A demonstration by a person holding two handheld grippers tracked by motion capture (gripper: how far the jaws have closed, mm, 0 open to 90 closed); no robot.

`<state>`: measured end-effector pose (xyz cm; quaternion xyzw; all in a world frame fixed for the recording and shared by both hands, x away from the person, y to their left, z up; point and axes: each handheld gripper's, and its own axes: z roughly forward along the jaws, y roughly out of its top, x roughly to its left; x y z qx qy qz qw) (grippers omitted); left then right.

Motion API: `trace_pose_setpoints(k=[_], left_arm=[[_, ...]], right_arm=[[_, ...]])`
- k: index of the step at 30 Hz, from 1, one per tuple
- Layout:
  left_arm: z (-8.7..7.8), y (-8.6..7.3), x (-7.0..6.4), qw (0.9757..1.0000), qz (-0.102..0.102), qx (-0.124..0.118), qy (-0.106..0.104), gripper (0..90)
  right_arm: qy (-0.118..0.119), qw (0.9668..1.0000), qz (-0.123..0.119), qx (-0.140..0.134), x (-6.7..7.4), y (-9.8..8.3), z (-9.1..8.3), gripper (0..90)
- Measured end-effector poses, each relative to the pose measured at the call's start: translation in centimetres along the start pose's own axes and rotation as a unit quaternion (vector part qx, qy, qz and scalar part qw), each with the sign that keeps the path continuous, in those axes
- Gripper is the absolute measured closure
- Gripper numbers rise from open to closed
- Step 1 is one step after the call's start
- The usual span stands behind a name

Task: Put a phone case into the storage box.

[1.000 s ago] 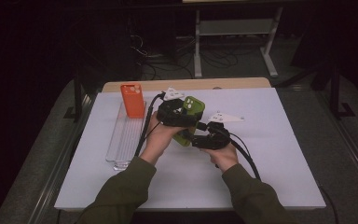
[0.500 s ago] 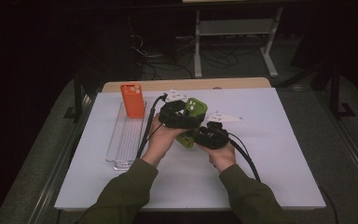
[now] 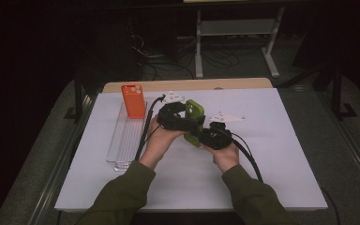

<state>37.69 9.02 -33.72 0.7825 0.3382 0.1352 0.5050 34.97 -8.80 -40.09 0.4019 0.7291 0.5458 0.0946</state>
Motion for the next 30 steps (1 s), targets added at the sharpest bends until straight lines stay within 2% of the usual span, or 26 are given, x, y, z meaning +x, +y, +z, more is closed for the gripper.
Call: trace_pose_setpoints(k=[2, 4, 10, 18, 22, 24, 30], left_arm=[[-0.2, -0.1, 0.1, 0.9999, 0.01, -0.002, 0.003, 11.2], [-0.5, -0.2, 0.4, 0.9999, 0.014, -0.005, -0.003, 7.8], [-1.0, -0.5, 1.2, 0.9997, 0.007, -0.015, -0.02, 1.6], [-1.1, -1.3, 1.8, 0.9982, -0.003, -0.045, -0.04, 0.8], [-1.1, -1.8, 1.9, 0.9974, -0.007, -0.049, -0.053, 0.9], [-1.1, -1.9, 1.8, 0.9973, -0.008, -0.043, -0.059, 0.9], [-1.3, -2.0, 1.9, 0.9972, -0.003, -0.045, -0.06, 6.4]], right_arm=[[0.001, 1.0, -0.004, 0.001, 0.1, 0.0, 0.0, 84.3], [0.003, 0.9999, -0.008, 0.006, 0.1, 0.0, -0.2, 84.4], [-0.001, 0.9998, -0.02, 0.003, 0.4, -0.1, -0.1, 84.6], [0.01, 0.9988, -0.047, -0.01, 1.3, -0.3, 0.1, 84.6], [0.016, 0.9986, -0.051, -0.007, 1.5, -0.3, 0.1, 84.6], [0.016, 0.9984, -0.054, -0.005, 1.5, -0.4, 0.2, 84.6], [0.016, 0.9983, -0.056, -0.005, 1.5, -0.4, 0.2, 84.6]])
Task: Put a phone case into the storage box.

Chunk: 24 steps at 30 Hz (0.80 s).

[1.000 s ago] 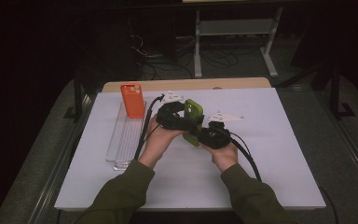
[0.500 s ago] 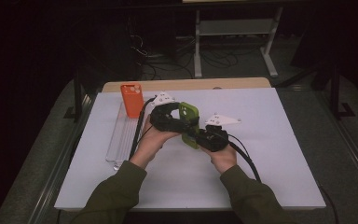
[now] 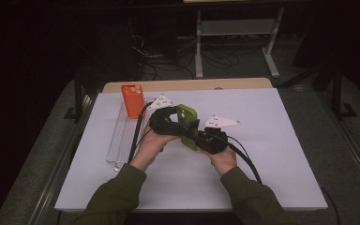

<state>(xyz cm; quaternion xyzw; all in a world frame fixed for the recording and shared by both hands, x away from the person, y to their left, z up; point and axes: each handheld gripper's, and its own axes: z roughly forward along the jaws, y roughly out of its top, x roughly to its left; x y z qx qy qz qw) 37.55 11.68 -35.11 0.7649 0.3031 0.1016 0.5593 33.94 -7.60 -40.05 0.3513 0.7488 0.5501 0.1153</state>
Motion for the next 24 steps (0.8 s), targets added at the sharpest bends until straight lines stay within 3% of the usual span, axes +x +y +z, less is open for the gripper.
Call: trace_pose_setpoints(k=[5, 14, 16, 19, 24], left_arm=[[0.0, -0.1, -0.1, 1.0, -0.001, -0.008, 0.004, 12.2], [0.0, -0.2, 0.0, 1.0, -0.004, -0.005, 0.002, 14.6], [-0.1, -0.1, -0.1, 0.9999, 0.005, -0.006, 0.013, 14.9], [-0.5, 0.2, 0.3, 0.9997, 0.006, -0.011, 0.023, 15.1], [-1.2, 0.6, 1.0, 0.9991, 0.008, -0.015, 0.04, 15.2]], right_arm=[[0.001, 1.0, -0.004, 0.001, 0.1, -0.1, 0.1, 84.6], [-0.003, 1.0, -0.004, 0.006, 0.1, -0.1, 0.2, 83.4], [0.005, 0.9999, 0.003, 0.011, 0.0, -0.1, 0.3, 65.8], [0.005, 0.9996, -0.003, 0.026, -0.1, -0.2, 0.0, 57.2], [0.003, 0.9994, -0.017, 0.031, -0.3, -0.1, -0.8, 51.2]])
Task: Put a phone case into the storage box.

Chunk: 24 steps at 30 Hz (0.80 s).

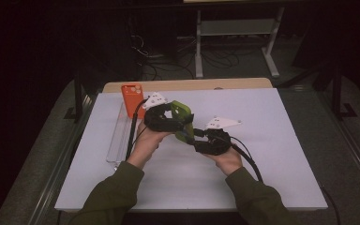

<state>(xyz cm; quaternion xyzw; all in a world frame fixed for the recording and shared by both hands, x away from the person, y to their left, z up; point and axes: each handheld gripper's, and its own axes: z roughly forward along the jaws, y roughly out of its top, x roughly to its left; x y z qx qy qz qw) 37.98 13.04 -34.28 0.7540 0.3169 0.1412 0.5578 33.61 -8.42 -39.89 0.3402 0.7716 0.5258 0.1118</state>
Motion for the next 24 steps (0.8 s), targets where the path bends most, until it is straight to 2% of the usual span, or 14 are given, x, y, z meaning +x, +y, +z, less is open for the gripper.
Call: trace_pose_setpoints(k=[2, 6, 7, 8, 12, 13, 14, 19, 24], left_arm=[[-0.5, 0.6, 0.8, 0.9998, 0.001, -0.001, 0.017, 15.2], [-1.3, 1.3, 1.6, 0.9993, 0.004, -0.004, 0.038, 15.2], [-1.3, 1.3, 1.6, 0.9993, 0.004, -0.004, 0.038, 15.2], [-1.6, 1.7, 2.1, 0.9987, 0.003, -0.006, 0.05, 15.2], [-2.4, 2.2, 3.2, 0.9974, 0.005, -0.003, 0.072, 15.3], [-2.4, 2.2, 3.2, 0.9974, 0.005, -0.003, 0.072, 15.2], [-2.7, 2.4, 3.7, 0.9965, 0.005, -0.004, 0.083, 15.2], [-3.4, 2.7, 4.8, 0.9945, 0.004, -0.004, 0.104, 15.3], [-4.3, 3.2, 6.2, 0.9906, 0.01, -0.001, 0.136, 15.3]], right_arm=[[-0.005, 0.9999, -0.004, 0.009, -0.4, -0.2, -0.7, 43.8], [-0.01, 0.9996, -0.01, 0.023, -0.8, -0.7, -1.7, 34.6], [-0.01, 0.9996, -0.01, 0.023, -0.8, -0.7, -1.7, 34.6], [-0.013, 0.9993, -0.013, 0.033, -1.0, -0.9, -2.2, 31.3], [-0.018, 0.9986, -0.013, 0.048, -1.4, -1.7, -3.2, 24.7], [-0.019, 0.9984, -0.014, 0.052, -1.4, -1.9, -3.4, 23.7], [-0.02, 0.9983, -0.012, 0.054, -1.4, -2.1, -3.6, 22.2], [-0.03, 0.9969, -0.007, 0.072, -1.8, -3.0, -4.5, 13.7], [-0.04, 0.9954, -0.018, 0.085, -2.2, -3.9, -5.2, 9.9]])
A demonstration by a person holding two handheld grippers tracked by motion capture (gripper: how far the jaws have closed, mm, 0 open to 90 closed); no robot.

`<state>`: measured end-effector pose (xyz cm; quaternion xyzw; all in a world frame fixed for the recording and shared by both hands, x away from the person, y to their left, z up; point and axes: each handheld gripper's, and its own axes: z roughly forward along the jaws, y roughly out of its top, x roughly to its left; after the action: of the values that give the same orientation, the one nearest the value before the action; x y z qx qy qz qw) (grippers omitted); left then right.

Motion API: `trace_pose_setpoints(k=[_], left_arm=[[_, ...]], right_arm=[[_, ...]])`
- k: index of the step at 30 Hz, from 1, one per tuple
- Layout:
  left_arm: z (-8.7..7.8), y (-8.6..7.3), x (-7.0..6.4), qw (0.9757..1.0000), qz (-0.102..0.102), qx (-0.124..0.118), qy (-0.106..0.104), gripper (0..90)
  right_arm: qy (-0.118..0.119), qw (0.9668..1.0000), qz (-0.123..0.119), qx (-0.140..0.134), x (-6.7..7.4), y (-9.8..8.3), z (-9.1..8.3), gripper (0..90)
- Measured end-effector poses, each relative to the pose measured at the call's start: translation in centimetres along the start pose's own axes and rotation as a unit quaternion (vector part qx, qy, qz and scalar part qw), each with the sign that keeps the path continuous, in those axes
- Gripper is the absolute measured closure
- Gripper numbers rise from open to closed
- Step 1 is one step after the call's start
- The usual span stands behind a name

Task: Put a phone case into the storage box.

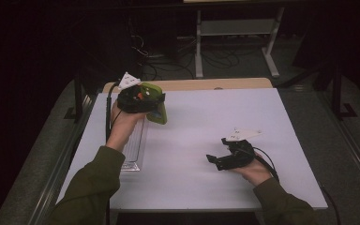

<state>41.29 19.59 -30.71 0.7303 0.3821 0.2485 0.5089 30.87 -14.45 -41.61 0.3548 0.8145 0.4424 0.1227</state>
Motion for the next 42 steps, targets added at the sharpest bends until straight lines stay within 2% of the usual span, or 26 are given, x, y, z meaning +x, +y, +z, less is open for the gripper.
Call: trace_pose_setpoints(k=[4, 7, 12, 13, 16, 17, 18, 23, 27, 28, 32, 40, 42], left_arm=[[-0.3, 0.3, 1.2, 0.9998, 0.0, 0.0, 0.021, 15.3], [-0.6, 0.5, 2.1, 0.9994, -0.003, 0.003, 0.035, 15.3], [-0.8, 0.6, 3.6, 0.9981, -0.006, 0.005, 0.061, 15.3], [-0.8, 0.6, 3.6, 0.9981, -0.006, 0.005, 0.061, 15.3], [-0.8, 0.6, 4.6, 0.9965, -0.01, 0.007, 0.083, 15.3], [-0.8, 0.6, 4.6, 0.9965, -0.01, 0.007, 0.083, 15.3], [-0.8, 0.5, 5.1, 0.9955, -0.012, 0.009, 0.094, 15.3], [-0.2, -0.1, 5.8, 0.993, -0.023, 0.02, 0.114, 15.3], [0.2, -0.5, 6.2, 0.9916, -0.027, 0.029, 0.123, 15.2], [0.6, -0.8, 6.4, 0.9907, -0.03, 0.033, 0.129, 15.3], [1.5, -1.5, 6.8, 0.9883, -0.035, 0.047, 0.141, 15.2], [2.7, -2.8, 7.3, 0.9839, -0.056, 0.069, 0.155, 15.1], [3.0, -3.2, 7.4, 0.983, -0.053, 0.075, 0.159, 15.1]], right_arm=[[-0.006, 0.9999, 0.002, 0.013, -0.1, -0.7, -0.4, 5.1], [-0.011, 0.9998, -0.007, 0.016, -0.2, -1.3, -0.7, 2.5], [-0.023, 0.9994, -0.016, 0.019, -0.4, -1.7, -0.9, 1.5], [-0.023, 0.9994, -0.016, 0.019, -0.4, -1.7, -0.9, 1.5], [-0.026, 0.9994, -0.014, 0.018, -0.4, -1.7, -1.0, 1.4], [-0.026, 0.9994, -0.014, 0.018, -0.4, -1.7, -1.0, 1.4], [-0.026, 0.9994, -0.013, 0.017, -0.5, -1.7, -1.1, 1.4], [-0.029, 0.9994, -0.011, 0.012, -0.7, -1.7, -1.4, 1.4], [-0.034, 0.9993, -0.011, 0.009, -0.9, -1.7, -1.5, 1.4], [-0.035, 0.9992, -0.015, 0.009, -0.9, -1.7, -1.5, 1.4], [-0.033, 0.9993, -0.009, 0.011, -0.9, -1.7, -1.6, 1.4], [-0.035, 0.9993, -0.01, 0.009, -1.1, -1.8, -1.6, 1.4], [-0.035, 0.9993, -0.009, 0.009, -1.0, -1.8, -1.7, 1.4]])
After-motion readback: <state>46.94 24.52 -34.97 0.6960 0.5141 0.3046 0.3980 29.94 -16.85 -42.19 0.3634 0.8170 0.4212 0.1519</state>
